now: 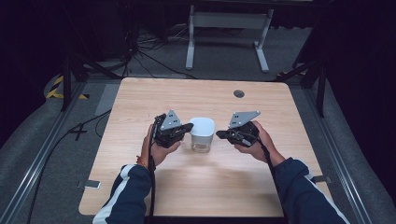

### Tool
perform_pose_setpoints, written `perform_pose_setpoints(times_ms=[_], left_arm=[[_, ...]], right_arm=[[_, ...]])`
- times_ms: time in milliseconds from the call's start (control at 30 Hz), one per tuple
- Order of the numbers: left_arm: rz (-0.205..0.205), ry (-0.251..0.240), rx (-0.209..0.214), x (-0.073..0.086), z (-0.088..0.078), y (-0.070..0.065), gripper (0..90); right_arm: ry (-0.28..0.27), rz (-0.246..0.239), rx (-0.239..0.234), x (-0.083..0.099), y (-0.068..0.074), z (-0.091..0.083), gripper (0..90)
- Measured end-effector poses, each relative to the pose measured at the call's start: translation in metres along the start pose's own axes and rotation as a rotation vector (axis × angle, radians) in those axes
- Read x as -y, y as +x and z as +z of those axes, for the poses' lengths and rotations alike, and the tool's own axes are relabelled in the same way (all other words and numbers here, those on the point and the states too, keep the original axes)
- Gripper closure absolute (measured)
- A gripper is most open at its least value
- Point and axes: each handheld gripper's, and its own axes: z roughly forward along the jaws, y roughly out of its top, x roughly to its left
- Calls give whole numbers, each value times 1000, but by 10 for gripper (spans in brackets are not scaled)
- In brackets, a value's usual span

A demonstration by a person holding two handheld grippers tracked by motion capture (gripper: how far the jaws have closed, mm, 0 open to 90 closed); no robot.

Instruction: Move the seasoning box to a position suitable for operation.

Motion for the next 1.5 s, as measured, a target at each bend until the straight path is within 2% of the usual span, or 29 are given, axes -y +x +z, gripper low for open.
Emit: perform_pose_setpoints(times_ms=[100, 200, 267, 400, 467, 533, 600, 633, 700, 767, 833, 1000, 1067, 1500], left_arm=[[-19, -18, 12, 2, 1, 1, 900], [-17, -15, 10, 2, 0, 1, 900], [6, -9, 13, 0, 1, 0, 900], [17, 0, 10, 0, 0, -1, 900], [4, -6, -13, 1, -1, 1, 900], [-24, -17, -10, 3, -1, 3, 900], [-26, -18, -11, 3, -1, 3, 900], [-5, -17, -8, 2, 0, 2, 900], [10, -12, -22, 0, 2, 0, 900], [16, -12, -12, 0, 2, 2, 900], [-11, -16, -14, 2, 1, 2, 900], [-5, -19, -8, 2, 0, 3, 900], [-24, -26, -6, 4, -1, 4, 900], [-18, -23, -8, 4, -1, 5, 900]], right_arm=[[-4, 1, 1, 0, 0, 0, 896], [-1, 7, -1, 0, 0, 0, 896], [5, 1, -1, 0, 0, 2, 896], [10, 4, 0, 1, 0, 5, 896], [9, 5, 1, 1, 0, 5, 896], [8, 3, -4, 0, 2, 5, 896], [9, -3, 0, 0, 2, 5, 896], [8, -2, -1, 0, 2, 5, 896], [8, -1, 5, 0, 1, 6, 896], [9, 4, 7, 0, 0, 6, 896], [8, 6, 3, 0, 0, 6, 896], [12, -9, 0, -2, 2, 8, 896], [12, -2, -4, -2, 2, 9, 896], [25, -5, 5, -1, 1, 9, 895]])
